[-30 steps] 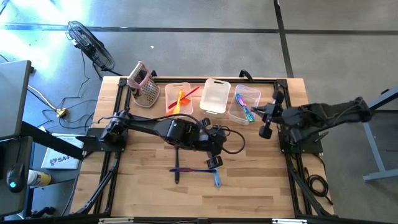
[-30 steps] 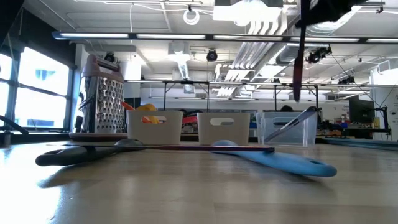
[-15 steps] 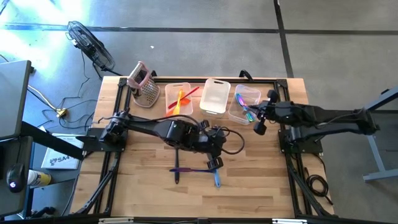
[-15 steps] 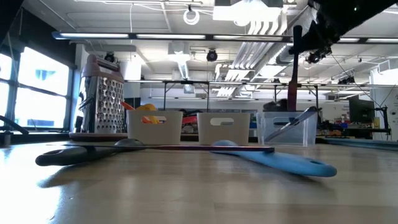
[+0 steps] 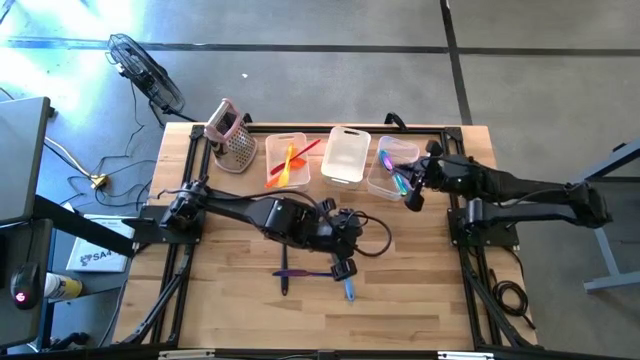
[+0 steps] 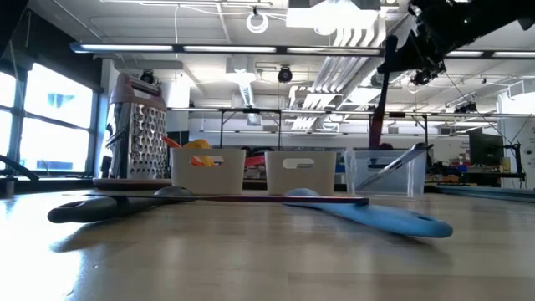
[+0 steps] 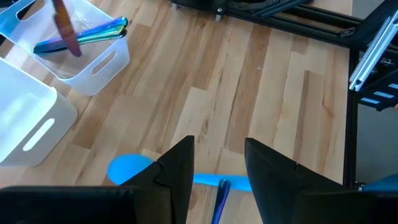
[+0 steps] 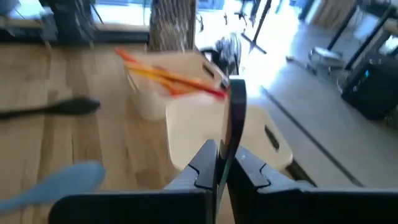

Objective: Pick & Place Kitchen Items
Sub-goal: Put the blue table knife into the transparent bin

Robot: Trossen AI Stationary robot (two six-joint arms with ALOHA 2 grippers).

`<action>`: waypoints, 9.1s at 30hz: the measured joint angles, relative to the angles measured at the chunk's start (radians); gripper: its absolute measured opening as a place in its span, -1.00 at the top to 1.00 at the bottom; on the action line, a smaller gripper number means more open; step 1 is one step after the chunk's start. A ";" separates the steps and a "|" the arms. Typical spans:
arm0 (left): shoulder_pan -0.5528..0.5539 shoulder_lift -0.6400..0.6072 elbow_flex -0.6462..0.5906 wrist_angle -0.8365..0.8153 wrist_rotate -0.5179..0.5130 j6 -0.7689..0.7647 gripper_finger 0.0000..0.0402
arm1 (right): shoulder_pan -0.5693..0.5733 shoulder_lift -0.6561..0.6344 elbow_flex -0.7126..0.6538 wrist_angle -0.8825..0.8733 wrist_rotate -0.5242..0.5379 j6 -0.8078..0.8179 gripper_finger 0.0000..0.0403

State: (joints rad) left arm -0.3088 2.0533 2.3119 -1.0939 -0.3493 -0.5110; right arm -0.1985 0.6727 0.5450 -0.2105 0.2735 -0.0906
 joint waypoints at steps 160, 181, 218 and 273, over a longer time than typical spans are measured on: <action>-0.064 0.294 -0.169 -0.133 0.330 0.170 0.32 | 0.022 -0.151 -0.040 -0.360 -0.967 0.537 0.40; -0.034 0.294 -0.254 -0.103 0.246 0.173 0.32 | 0.266 -0.190 -0.040 -0.354 -0.770 0.618 0.40; -0.023 0.293 -0.257 -0.165 0.411 0.009 0.82 | 0.420 -0.195 -0.040 -0.221 -0.619 0.659 0.40; 0.165 0.097 0.033 0.520 -0.115 0.457 0.82 | 0.454 -0.209 -0.039 0.403 -0.037 0.059 0.69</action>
State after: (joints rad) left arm -0.1440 2.1502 2.3451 -0.5740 -0.4644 -0.0544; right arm 0.2554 0.4637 0.5056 0.1925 0.2369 -0.0315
